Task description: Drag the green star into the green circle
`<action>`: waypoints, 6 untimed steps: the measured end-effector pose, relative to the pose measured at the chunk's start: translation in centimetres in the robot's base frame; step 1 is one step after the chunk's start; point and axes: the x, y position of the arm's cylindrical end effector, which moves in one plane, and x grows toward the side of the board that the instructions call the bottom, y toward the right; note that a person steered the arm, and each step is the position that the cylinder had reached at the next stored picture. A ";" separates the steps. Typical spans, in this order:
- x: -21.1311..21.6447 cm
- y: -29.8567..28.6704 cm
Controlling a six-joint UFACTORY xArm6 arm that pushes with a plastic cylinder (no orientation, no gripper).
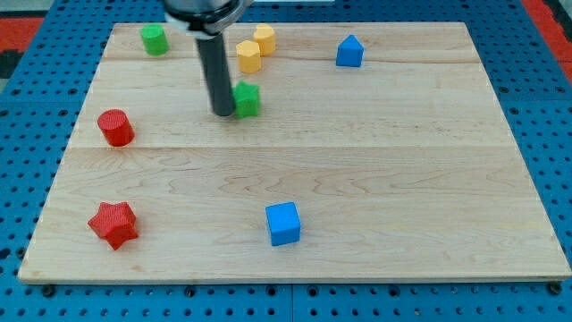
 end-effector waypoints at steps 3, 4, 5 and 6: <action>-1.7 0.6; -5.5 -6.3; -4.6 -3.2; -6.3 -3.5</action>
